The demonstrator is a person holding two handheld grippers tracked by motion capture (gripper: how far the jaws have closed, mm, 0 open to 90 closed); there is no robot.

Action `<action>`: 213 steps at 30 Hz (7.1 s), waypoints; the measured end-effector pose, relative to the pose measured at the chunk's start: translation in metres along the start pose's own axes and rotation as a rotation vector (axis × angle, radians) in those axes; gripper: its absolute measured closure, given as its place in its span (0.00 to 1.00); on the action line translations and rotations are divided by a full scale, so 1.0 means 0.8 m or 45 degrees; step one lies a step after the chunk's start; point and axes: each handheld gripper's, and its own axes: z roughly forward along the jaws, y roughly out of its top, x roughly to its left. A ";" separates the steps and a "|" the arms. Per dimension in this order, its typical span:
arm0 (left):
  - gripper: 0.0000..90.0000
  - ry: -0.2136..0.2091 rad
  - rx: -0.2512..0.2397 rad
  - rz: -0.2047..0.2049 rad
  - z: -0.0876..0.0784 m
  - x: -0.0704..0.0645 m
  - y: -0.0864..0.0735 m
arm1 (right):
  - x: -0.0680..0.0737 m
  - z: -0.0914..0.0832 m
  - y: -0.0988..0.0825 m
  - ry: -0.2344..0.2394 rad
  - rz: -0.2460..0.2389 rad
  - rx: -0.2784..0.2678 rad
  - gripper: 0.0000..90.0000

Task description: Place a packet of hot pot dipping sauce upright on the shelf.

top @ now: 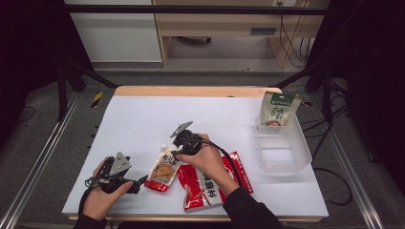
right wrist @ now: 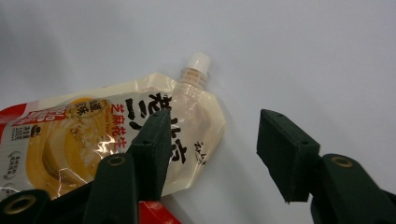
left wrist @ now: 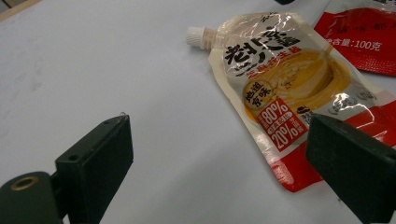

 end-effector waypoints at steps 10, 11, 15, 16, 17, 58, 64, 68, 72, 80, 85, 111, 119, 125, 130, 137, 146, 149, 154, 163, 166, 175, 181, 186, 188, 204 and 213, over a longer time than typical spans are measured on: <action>0.09 -0.003 0.011 0.014 0.000 0.000 0.001 | 0.000 0.018 -0.007 0.043 0.054 0.032 0.54; 0.09 -0.005 0.011 0.013 0.000 0.001 0.000 | -0.002 0.021 -0.009 0.046 0.064 0.040 0.54; 0.09 -0.006 0.010 0.013 0.001 0.000 0.000 | -0.003 0.025 -0.011 0.054 0.082 0.051 0.54; 0.09 -0.007 0.010 0.015 0.001 0.000 0.001 | -0.003 0.026 -0.013 0.058 0.093 0.050 0.55; 0.09 -0.009 0.001 0.005 0.002 -0.001 0.001 | -0.003 0.026 -0.013 0.058 0.093 0.050 0.55; 0.24 -0.060 -0.086 0.061 -0.017 0.039 0.056 | 0.032 -0.052 0.026 0.065 -0.141 -0.229 1.00; 0.22 -0.137 -0.095 0.048 -0.014 0.048 0.063 | 0.050 -0.068 0.039 0.073 -0.226 -0.277 1.00; 0.25 -0.169 -0.114 0.059 -0.014 0.048 0.065 | 0.063 -0.076 0.043 0.085 -0.284 -0.298 1.00; 0.39 -0.210 -0.142 0.063 -0.015 0.046 0.066 | 0.071 -0.081 0.043 0.098 -0.327 -0.306 1.00; 0.74 -0.329 -0.207 0.023 -0.024 0.039 0.075 | 0.068 -0.090 0.035 0.095 -0.317 -0.300 1.00; 0.81 -0.332 -0.188 0.084 -0.034 0.018 0.091 | 0.065 -0.101 0.026 0.080 -0.313 -0.285 1.00; 0.81 -0.379 -0.131 0.325 -0.052 0.001 0.149 | 0.049 -0.142 0.077 0.169 -0.653 0.118 0.24; 0.81 -0.382 -0.141 0.322 -0.055 0.000 0.147 | 0.054 -0.131 0.084 0.189 -0.679 0.167 0.50; 0.81 -0.378 -0.149 0.321 -0.052 0.000 0.146 | 0.050 -0.127 0.082 0.204 -0.668 0.173 0.63; 0.81 -0.378 -0.153 0.304 -0.049 0.000 0.146 | 0.046 -0.127 0.078 0.206 -0.660 0.182 0.79; 0.81 -0.368 -0.187 0.284 -0.053 0.001 0.151 | 0.044 -0.137 0.082 0.191 -0.656 0.161 0.95; 0.64 -0.343 -0.299 0.208 -0.051 0.002 0.159 | 0.032 -0.153 0.090 0.132 -0.632 0.147 0.98; 0.60 -0.346 -0.326 0.207 -0.054 0.001 0.160 | 0.023 -0.160 0.091 0.107 -0.624 0.154 0.98; 0.40 -0.300 -0.346 0.156 -0.053 0.001 0.151 | 0.002 -0.180 0.090 0.065 -0.595 0.134 0.98; 0.20 -0.206 -0.303 0.071 -0.044 0.003 0.102 | -0.029 -0.228 0.082 -0.012 -0.561 0.112 0.98; 0.14 -0.192 -0.270 0.032 -0.038 0.005 0.082 | -0.042 -0.244 0.071 -0.024 -0.521 0.110 0.98; 0.07 -0.102 -0.233 -0.039 -0.022 0.011 0.035 | -0.079 -0.290 0.036 -0.129 -0.453 0.092 0.98; 0.07 -0.057 -0.257 -0.116 -0.020 0.020 0.017 | -0.095 -0.311 0.018 -0.161 -0.415 0.080 0.98; 0.07 -0.036 -0.242 -0.133 -0.019 0.022 0.007 | -0.104 -0.323 0.006 -0.178 -0.398 0.077 0.98; 0.07 -0.021 -0.251 -0.146 -0.020 0.025 0.006 | -0.109 -0.330 -0.001 -0.191 -0.390 0.078 0.98; 0.07 0.017 -0.253 -0.170 -0.021 0.031 -0.001 | -0.158 -0.377 -0.052 -0.312 -0.295 0.089 0.98; 0.07 0.020 -0.237 -0.161 -0.020 0.031 -0.001 | -0.189 -0.382 -0.080 -0.372 -0.242 0.133 0.98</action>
